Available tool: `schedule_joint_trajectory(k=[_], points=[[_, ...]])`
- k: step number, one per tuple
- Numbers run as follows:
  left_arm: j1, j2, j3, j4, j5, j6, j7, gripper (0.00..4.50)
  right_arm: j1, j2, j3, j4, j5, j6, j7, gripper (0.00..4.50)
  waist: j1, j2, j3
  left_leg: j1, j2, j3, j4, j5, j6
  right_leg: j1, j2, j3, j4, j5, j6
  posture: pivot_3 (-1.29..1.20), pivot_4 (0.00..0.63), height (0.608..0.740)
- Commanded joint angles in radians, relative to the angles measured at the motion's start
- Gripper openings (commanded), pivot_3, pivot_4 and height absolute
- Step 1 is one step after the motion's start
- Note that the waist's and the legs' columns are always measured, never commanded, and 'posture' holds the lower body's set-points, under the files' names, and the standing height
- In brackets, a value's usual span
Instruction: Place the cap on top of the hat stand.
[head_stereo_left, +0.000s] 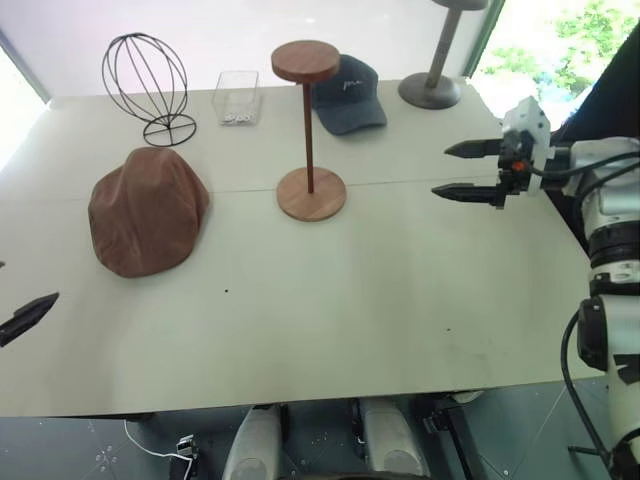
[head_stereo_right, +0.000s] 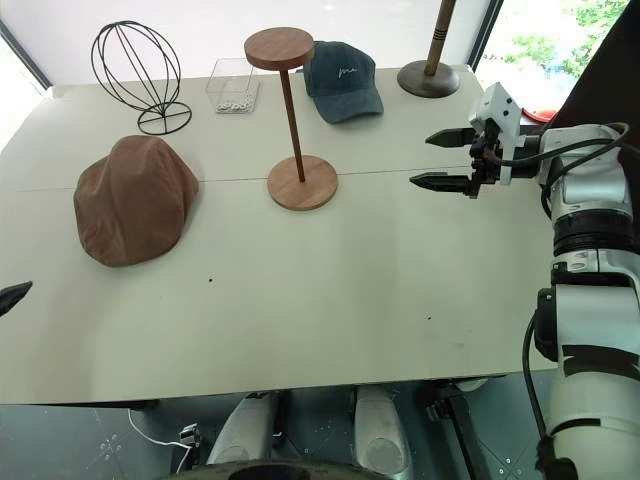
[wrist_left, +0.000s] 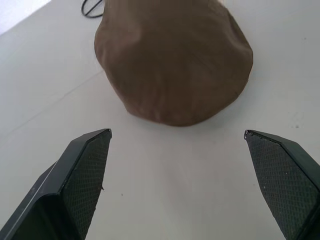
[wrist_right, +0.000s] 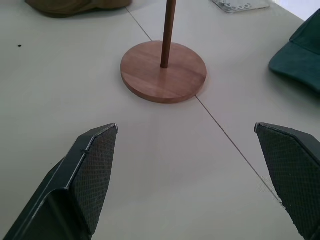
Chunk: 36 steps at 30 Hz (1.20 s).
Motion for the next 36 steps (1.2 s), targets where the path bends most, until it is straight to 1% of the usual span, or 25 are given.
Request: schedule_joint_trajectory(k=[1, 3, 6, 9, 10, 13, 16, 20, 24, 30, 33, 36], points=[[-0.019, 0.011, -0.031, -0.032, -0.008, 0.012, 0.004, 4.46, -0.021, -0.016, -0.033, -0.101, 0.042, 0.046, 0.021, 4.5, 0.0, 0.0, 0.0, 0.0, 0.0, 0.0, 0.0, 0.0, 0.0, 0.0, 0.0, 0.0, 0.0, 0.0, 0.0, 0.0, 0.15, 0.74], [-0.047, 0.029, -0.062, -0.037, -0.015, 0.025, -0.001, 4.46, -0.001, -0.025, -0.043, -0.174, 0.079, 0.115, 0.043, 4.5, 0.0, 0.0, 0.0, 0.0, 0.0, 0.0, 0.0, 0.0, 0.0, 0.0, 0.0, 0.0, 0.0, 0.0, 0.0, 0.0, 0.15, 0.74], [-0.072, 0.045, -0.107, -0.052, 0.028, -0.013, -0.001, 4.46, 0.053, -0.044, -0.041, -0.324, 0.112, 0.196, 0.054, 4.5, 0.001, 0.0, 0.0, 0.001, 0.0, 0.0, 0.0, 0.0, 0.0, 0.0, 0.001, 0.0, 0.001, 0.0, 0.0, 0.0, 0.15, 0.74], [-0.067, 0.058, -0.179, -0.059, 0.136, -0.113, 0.015, 4.46, 0.098, -0.059, -0.059, -0.501, 0.182, 0.328, 0.041, 4.5, 0.002, 0.0, 0.0, 0.001, 0.0, 0.0, 0.0, 0.0, 0.0, 0.0, 0.001, 0.001, 0.001, 0.0, 0.0, 0.0, 0.15, 0.74], [-0.073, 0.062, -0.215, -0.064, 0.176, -0.134, 0.037, 4.46, 0.113, -0.06, -0.075, -0.579, 0.228, 0.399, 0.027, 4.5, 0.001, 0.0, 0.0, 0.001, 0.0, 0.0, 0.0, 0.0, 0.0, 0.0, 0.001, 0.001, 0.001, 0.0, 0.0, 0.0, 0.15, 0.74], [-0.105, 0.061, -0.327, -0.071, 0.318, -0.223, 0.131, 4.46, 0.16, -0.067, -0.126, -0.815, 0.394, 0.621, -0.017, 4.5, 0.004, 0.001, 0.0, 0.002, 0.0, 0.001, 0.0, 0.0, 0.0, 0.0, 0.001, 0.002, 0.002, 0.0, 0.0, 0.0, 0.15, 0.74], [-0.147, 0.053, -0.42, -0.043, 0.465, -0.327, 0.244, 4.46, 0.196, -0.066, -0.163, -0.96, 0.492, 0.749, -0.093, 4.5, 0.006, -0.001, 0.0, 0.002, 0.001, 0.001, 0.0, 0.0, 0.0, 0.001, 0.002, 0.002, 0.003, 0.0, 0.0, 0.0, 0.15, 0.74], [-0.207, 0.031, -0.508, 0.009, 0.577, -0.415, 0.352, 4.46, 0.233, -0.062, -0.199, -1.072, 0.577, 0.835, -0.183, 4.5, 0.009, -0.001, -0.001, 0.003, 0.001, 0.002, 0.002, 0.0, 0.0, 0.002, 0.001, 0.002, 0.002, 0.001, -0.001, 0.0, 0.15, 0.74], [-0.254, 0.039, -0.588, 0.071, 0.7, -0.508, 0.444, 4.46, 0.262, -0.053, -0.221, -1.137, 0.629, 0.878, -0.276, 4.5, 0.01, -0.001, -0.001, 0.004, 0.002, 0.003, 0.002, 0.0, 0.0, 0.002, 0.001, 0.003, 0.002, 0.002, 0.0, 0.0, 0.15, 0.74], [-0.291, 0.034, -0.703, 0.138, 0.811, -0.589, 0.506, 4.46, 0.265, -0.061, -0.219, -1.164, 0.671, 0.89, -0.348, 4.5, 0.01, -0.001, -0.001, 0.004, 0.002, 0.003, 0.002, 0.0, 0.0, 0.002, 0.001, 0.003, 0.002, 0.002, 0.0, 0.0, 0.15, 0.74], [-0.307, 0.046, -0.76, 0.174, 0.868, -0.615, 0.521, 4.46, 0.258, -0.064, -0.216, -1.16, 0.676, 0.893, -0.382, 4.5, 0.01, -0.001, -0.001, 0.003, 0.002, 0.003, 0.002, 0.0, 0.0, 0.002, 0.001, 0.003, 0.002, 0.002, 0.0, 0.0, 0.15, 0.74], [-0.331, 0.056, -0.805, 0.209, 0.95, -0.635, 0.57, 4.46, 0.257, -0.065, -0.212, -1.162, 0.686, 0.895, -0.408, 4.5, 0.011, -0.001, -0.001, 0.004, 0.002, 0.003, 0.002, 0.0, 0.0, 0.002, 0.001, 0.003, 0.002, 0.002, 0.001, 0.0, 0.15, 0.74]])
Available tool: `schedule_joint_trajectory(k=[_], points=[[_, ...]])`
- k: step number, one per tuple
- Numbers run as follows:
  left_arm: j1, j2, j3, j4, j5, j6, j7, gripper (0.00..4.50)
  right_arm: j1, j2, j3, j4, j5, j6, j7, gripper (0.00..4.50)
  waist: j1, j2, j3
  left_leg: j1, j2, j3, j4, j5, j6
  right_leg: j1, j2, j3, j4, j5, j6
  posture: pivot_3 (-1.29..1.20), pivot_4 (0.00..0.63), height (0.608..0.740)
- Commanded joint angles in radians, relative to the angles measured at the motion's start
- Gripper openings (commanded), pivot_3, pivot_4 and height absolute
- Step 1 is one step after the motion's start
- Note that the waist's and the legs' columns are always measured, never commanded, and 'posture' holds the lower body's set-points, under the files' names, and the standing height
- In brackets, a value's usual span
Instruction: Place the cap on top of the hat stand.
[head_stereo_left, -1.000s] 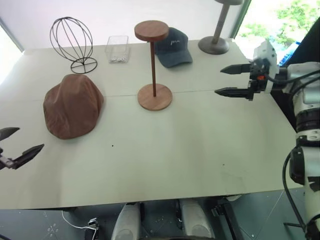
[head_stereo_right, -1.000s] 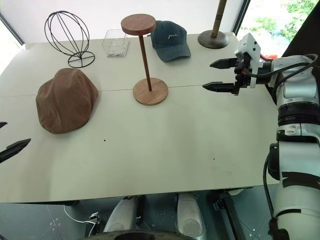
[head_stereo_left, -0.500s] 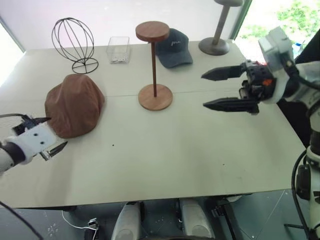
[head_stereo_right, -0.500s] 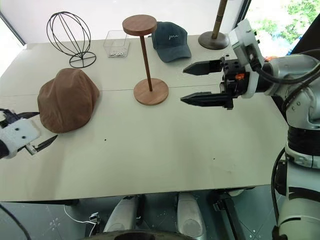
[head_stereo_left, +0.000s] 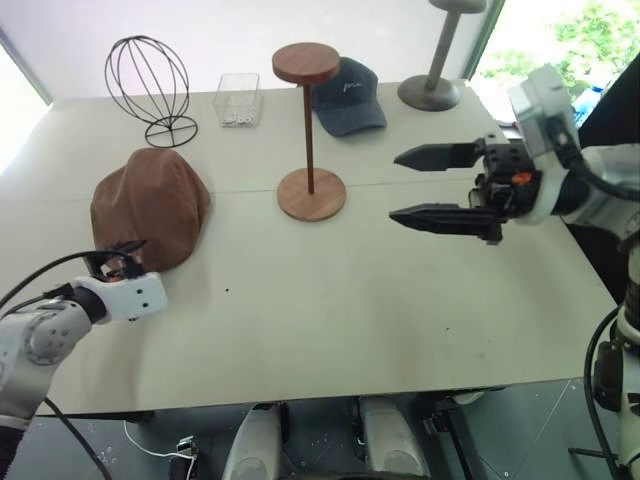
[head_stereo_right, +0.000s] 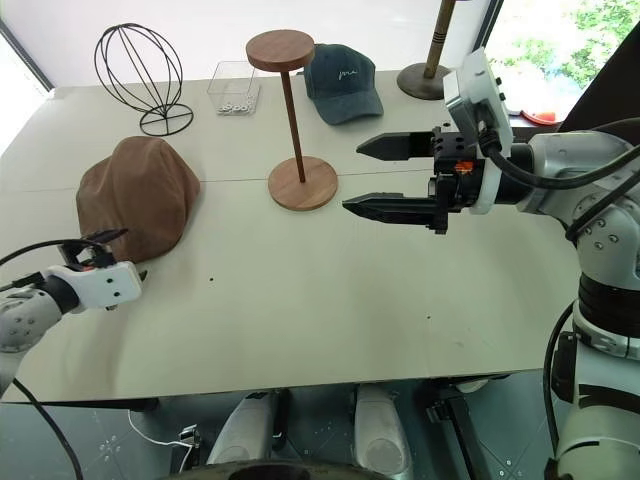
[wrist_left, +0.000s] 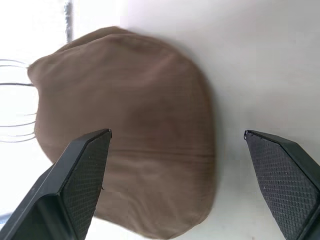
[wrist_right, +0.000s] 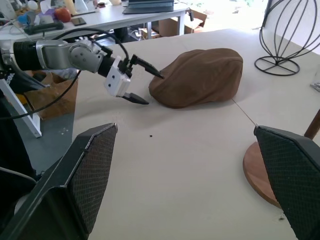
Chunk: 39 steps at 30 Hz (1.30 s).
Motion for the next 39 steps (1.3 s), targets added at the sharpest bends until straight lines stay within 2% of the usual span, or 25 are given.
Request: schedule_joint_trajectory(k=[1, 9, 15, 21, 29, 32, 39], points=[[-0.039, 0.018, -0.045, 0.038, 0.106, -0.014, 0.071, 4.46, -0.021, -0.012, -0.022, -0.026, 0.028, -0.004, -0.03, 4.5, 0.002, 0.0, 0.0, 0.0, 0.0, 0.0, 0.0, 0.0, 0.0, 0.0, 0.0, 0.0, 0.0, 0.0, 0.0, 0.0, 0.15, 0.74], [-0.132, -0.063, -0.112, 0.13, 0.232, 0.07, 0.232, 4.46, -0.035, -0.017, -0.013, -0.033, 0.046, 0.005, -0.086, 4.5, 0.025, 0.001, -0.001, 0.001, 0.005, 0.003, 0.001, 0.0, 0.0, 0.001, 0.003, 0.0, 0.001, 0.001, -0.001, 0.0, 0.15, 0.74], [-0.251, -0.112, -0.129, 0.336, 0.245, 0.128, 0.378, 4.46, -0.063, -0.026, 0.002, -0.017, 0.047, 0.001, -0.093, 4.5, 0.023, 0.001, -0.001, 0.002, 0.009, 0.004, 0.001, 0.0, 0.0, 0.001, 0.006, -0.002, 0.003, 0.002, -0.002, 0.0, 0.15, 0.74], [-0.414, -0.139, -0.195, 0.563, 0.256, 0.108, 0.51, 4.46, -0.079, -0.012, 0.018, 0.005, 0.039, -0.008, -0.103, 4.5, 0.021, 0.001, -0.002, 0.002, 0.01, 0.004, 0.002, 0.0, 0.0, 0.001, 0.007, -0.002, 0.004, 0.004, 0.002, 0.0, 0.15, 0.74], [-0.521, -0.159, -0.256, 0.682, 0.238, 0.065, 0.573, 4.46, -0.102, 0.005, 0.027, 0.007, 0.052, -0.004, -0.139, 4.5, 0.024, 0.0, -0.001, 0.002, 0.01, 0.005, 0.002, 0.0, 0.0, 0.001, 0.007, -0.002, 0.004, 0.005, 0.002, 0.0, 0.15, 0.74], [-0.527, -0.157, -0.267, 0.696, 0.229, 0.047, 0.577, 3.6, -0.096, 0.001, 0.023, 0.0, 0.057, -0.004, -0.144, 4.5, 0.024, 0.0, -0.001, 0.002, 0.01, 0.004, 0.002, 0.0, 0.0, 0.001, 0.007, -0.002, 0.004, 0.005, 0.002, 0.0, 0.15, 0.74], [-0.521, -0.132, -0.264, 0.65, 0.205, 0.041, 0.57, 0.03, -0.098, -0.018, 0.01, 0.016, 0.054, -0.019, -0.137, 4.5, 0.025, 0.0, -0.001, 0.001, 0.01, 0.005, 0.002, 0.0, 0.0, 0.001, 0.007, -0.002, 0.003, 0.005, 0.002, 0.0, 0.15, 0.74]])
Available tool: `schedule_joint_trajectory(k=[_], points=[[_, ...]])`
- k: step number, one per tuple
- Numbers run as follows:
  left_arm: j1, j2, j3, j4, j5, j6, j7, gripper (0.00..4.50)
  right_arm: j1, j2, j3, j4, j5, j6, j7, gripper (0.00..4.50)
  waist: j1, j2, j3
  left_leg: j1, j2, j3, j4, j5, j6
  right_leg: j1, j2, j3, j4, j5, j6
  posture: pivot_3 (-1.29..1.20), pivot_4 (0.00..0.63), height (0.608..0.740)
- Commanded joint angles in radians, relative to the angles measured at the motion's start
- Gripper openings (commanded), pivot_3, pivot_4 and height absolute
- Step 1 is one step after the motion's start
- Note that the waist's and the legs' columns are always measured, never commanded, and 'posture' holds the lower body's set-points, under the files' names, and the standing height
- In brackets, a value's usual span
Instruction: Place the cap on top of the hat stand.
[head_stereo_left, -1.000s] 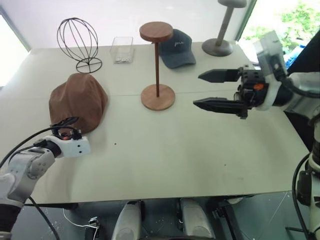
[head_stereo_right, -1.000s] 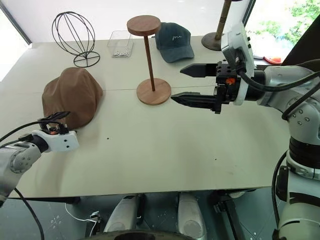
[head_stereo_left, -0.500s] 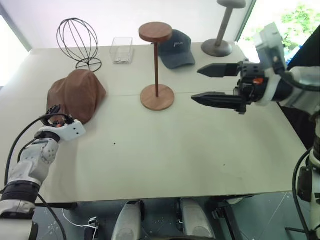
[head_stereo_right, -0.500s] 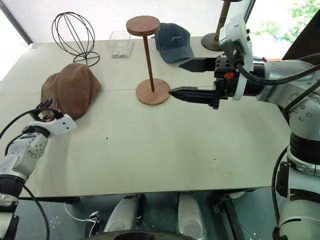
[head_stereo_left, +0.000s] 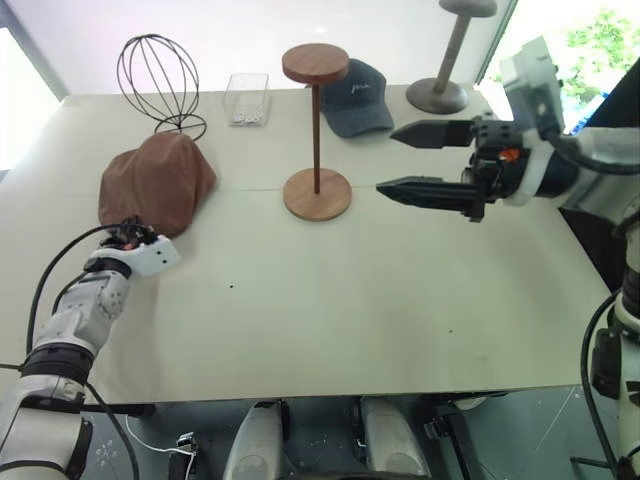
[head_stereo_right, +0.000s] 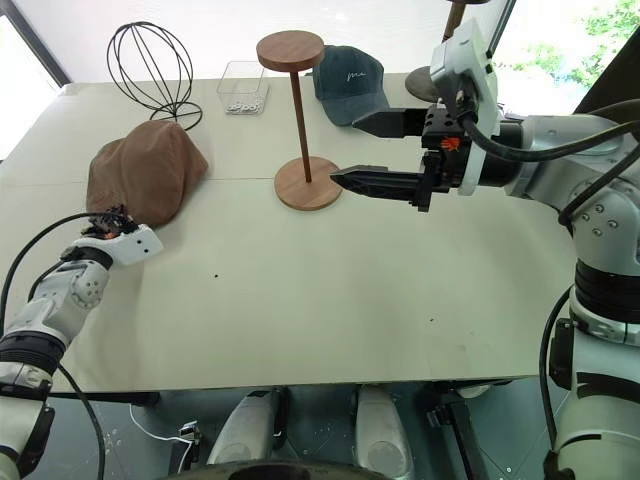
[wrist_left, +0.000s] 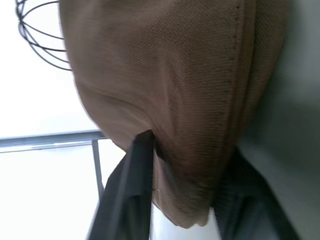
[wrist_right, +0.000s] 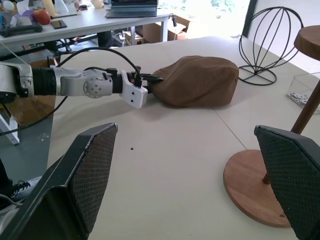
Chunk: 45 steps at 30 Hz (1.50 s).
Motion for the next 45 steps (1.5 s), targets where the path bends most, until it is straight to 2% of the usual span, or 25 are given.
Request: schedule_joint_trajectory(k=[1, 12, 15, 21, 26, 30, 35, 45], points=[[-0.006, 0.024, 0.017, -0.041, -0.024, -0.003, -0.002, 0.03, -0.019, -0.018, -0.039, 0.002, 0.006, -0.023, 0.004, 4.5, -0.001, 0.0, 0.0, 0.0, 0.0, 0.0, 0.0, 0.0, 0.0, 0.0, 0.0, 0.0, 0.0, 0.0, 0.0, 0.0, 0.15, 0.74], [-0.021, 0.091, 0.133, -0.295, -0.103, 0.073, -0.057, 0.03, -0.004, -0.06, -0.059, 0.06, -0.052, -0.086, 0.016, 4.5, -0.003, -0.001, 0.0, -0.001, 0.0, 0.0, 0.0, 0.0, 0.0, 0.0, 0.0, 0.0, -0.002, 0.0, 0.0, 0.0, 0.15, 0.74], [-0.069, 0.105, 0.166, -0.354, -0.126, 0.108, -0.098, 0.03, 0.009, -0.079, -0.07, 0.071, -0.067, -0.114, 0.034, 4.5, -0.003, -0.002, 0.001, -0.001, 0.0, 0.001, 0.0, 0.0, 0.0, 0.0, 0.0, 0.0, -0.002, 0.0, 0.0, 0.0, 0.15, 0.74], [-0.305, 0.127, 0.185, -0.442, -0.161, 0.131, -0.176, 0.03, 0.013, -0.135, -0.103, 0.117, -0.093, -0.155, 0.069, 4.5, 0.0, -0.004, 0.002, -0.003, 0.0, 0.001, 0.001, 0.0, 0.0, 0.0, 0.0, 0.0, -0.004, 0.001, 0.001, 0.0, 0.15, 0.74], [-0.547, 0.047, 0.128, -0.444, -0.188, 0.099, -0.223, 0.03, 0.008, -0.16, -0.118, 0.153, -0.13, -0.203, 0.07, 4.5, -0.002, -0.004, 0.002, -0.004, -0.001, 0.002, 0.001, 0.0, 0.0, 0.0, 0.0, 0.0, -0.006, 0.002, 0.004, 0.0, 0.15, 0.74], [-0.64, -0.058, 0.059, -0.445, -0.197, 0.064, -0.272, 0.03, -0.007, -0.166, -0.136, 0.172, -0.125, -0.205, 0.063, 4.5, -0.002, -0.003, 0.002, -0.004, -0.001, 0.002, 0.001, 0.0, 0.0, 0.0, 0.0, 0.0, -0.006, 0.003, 0.005, 0.0, 0.15, 0.74], [-0.627, -0.137, -0.002, -0.465, -0.186, -0.001, -0.306, 0.03, -0.003, -0.172, -0.148, 0.159, -0.115, -0.197, 0.051, 4.5, -0.009, -0.003, 0.002, -0.004, -0.001, 0.002, 0.002, 0.0, 0.0, 0.0, 0.0, 0.001, -0.005, 0.003, 0.005, 0.0, 0.15, 0.74], [-0.459, -0.151, -0.025, -0.59, -0.149, -0.032, -0.338, 0.03, 0.029, -0.149, -0.173, 0.095, -0.064, -0.142, -0.017, 4.5, -0.002, -0.003, 0.002, -0.004, 0.0, 0.002, 0.003, 0.0, 0.0, 0.0, 0.001, 0.002, -0.004, 0.003, 0.005, 0.0, 0.15, 0.74]])
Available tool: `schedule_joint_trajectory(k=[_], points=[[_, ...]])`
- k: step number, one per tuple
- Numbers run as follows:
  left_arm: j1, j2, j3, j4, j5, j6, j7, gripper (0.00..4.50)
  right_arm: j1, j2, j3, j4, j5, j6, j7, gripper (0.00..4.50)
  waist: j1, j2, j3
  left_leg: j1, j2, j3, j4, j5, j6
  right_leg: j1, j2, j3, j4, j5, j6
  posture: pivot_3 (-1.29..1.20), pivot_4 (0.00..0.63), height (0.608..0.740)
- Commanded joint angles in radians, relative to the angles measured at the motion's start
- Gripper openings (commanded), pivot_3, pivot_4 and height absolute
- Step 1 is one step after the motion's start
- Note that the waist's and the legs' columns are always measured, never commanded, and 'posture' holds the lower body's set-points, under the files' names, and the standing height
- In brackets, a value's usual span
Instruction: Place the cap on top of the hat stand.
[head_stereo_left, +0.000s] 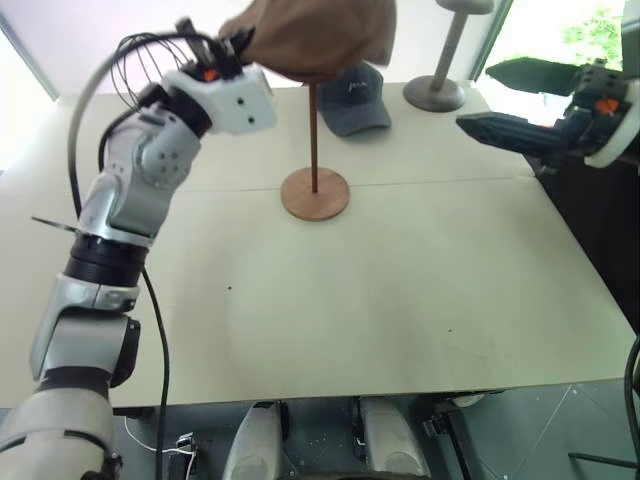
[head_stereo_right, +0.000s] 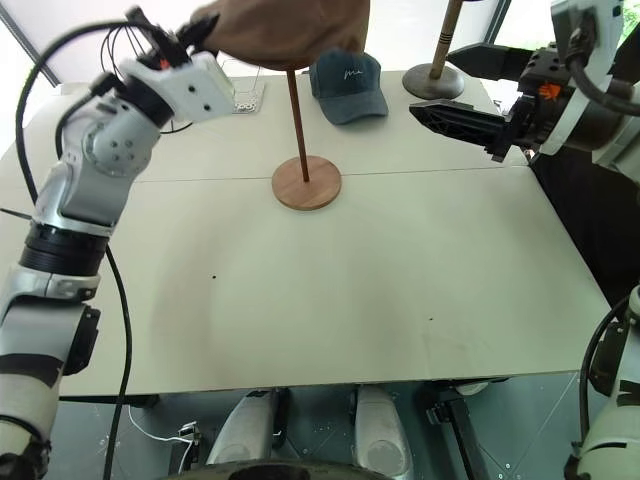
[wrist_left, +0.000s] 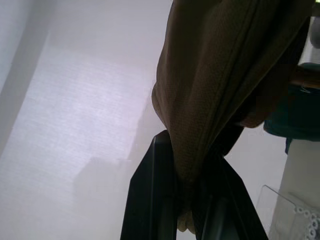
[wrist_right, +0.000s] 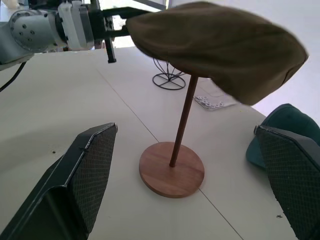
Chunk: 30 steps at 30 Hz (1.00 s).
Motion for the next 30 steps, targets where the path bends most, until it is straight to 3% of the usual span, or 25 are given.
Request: schedule_joint_trajectory(k=[1, 8, 11, 17, 18, 27, 30], points=[[0.031, 0.008, 0.039, -0.124, -0.005, 0.005, -0.01, 0.03, -0.003, 0.004, -0.039, -0.04, 0.026, 0.006, -0.023, 4.5, 0.001, 0.0, 0.0, -0.001, 0.0, 0.0, 0.001, 0.0, 0.0, 0.0, 0.0, 0.0, 0.0, 0.0, 0.0, 0.0, 0.15, 0.74], [0.114, 0.021, 0.065, -0.213, -0.022, 0.029, -0.054, 0.03, -0.019, 0.018, -0.006, -0.018, 0.007, -0.011, -0.034, 4.5, 0.001, 0.0, 0.0, -0.003, 0.0, 0.0, 0.006, 0.0, 0.0, 0.0, 0.0, 0.0, 0.0, 0.001, 0.001, 0.0, 0.15, 0.74], [0.134, 0.023, 0.066, -0.236, -0.004, 0.041, -0.06, 1.2, -0.024, 0.024, 0.0, -0.013, 0.003, -0.013, -0.033, 4.5, 0.001, 0.0, 0.0, -0.004, 0.0, 0.0, 0.007, 0.0, 0.0, 0.0, 0.0, 0.0, 0.0, 0.001, 0.001, 0.0, 0.15, 0.74], [0.153, 0.008, 0.077, -0.236, 0.005, 0.103, -0.06, 4.26, -0.037, 0.042, 0.012, -0.005, -0.006, -0.016, -0.038, 4.5, 0.001, 0.0, 0.0, -0.004, 0.0, -0.001, 0.007, 0.0, 0.0, 0.0, 0.0, 0.0, 0.0, 0.001, 0.002, 0.0, 0.15, 0.74], [0.155, 0.004, 0.079, -0.237, 0.001, 0.114, -0.065, 4.46, -0.039, 0.043, 0.014, -0.003, -0.007, -0.016, -0.036, 4.5, 0.001, 0.0, 0.0, -0.004, 0.0, 0.0, 0.007, 0.0, 0.0, 0.0, 0.0, 0.0, 0.0, 0.001, 0.002, 0.0, 0.15, 0.74], [0.261, 0.08, 0.196, -0.294, -0.153, 0.194, -0.208, 4.46, -0.002, 0.037, 0.041, -0.029, -0.039, -0.049, -0.017, 4.5, -0.004, 0.0, 0.0, -0.004, 0.0, -0.001, 0.007, 0.0, 0.0, 0.0, 0.0, 0.0, 0.0, 0.001, 0.002, 0.0, 0.15, 0.74], [0.318, 0.108, 0.287, -0.354, -0.345, 0.297, -0.351, 4.46, 0.022, 0.036, 0.073, -0.056, -0.088, -0.083, -0.019, 4.5, -0.002, 0.0, 0.0, -0.004, 0.0, -0.001, 0.007, 0.0, 0.0, 0.0, 0.0, 0.0, 0.0, 0.001, 0.001, 0.0, 0.15, 0.74]])
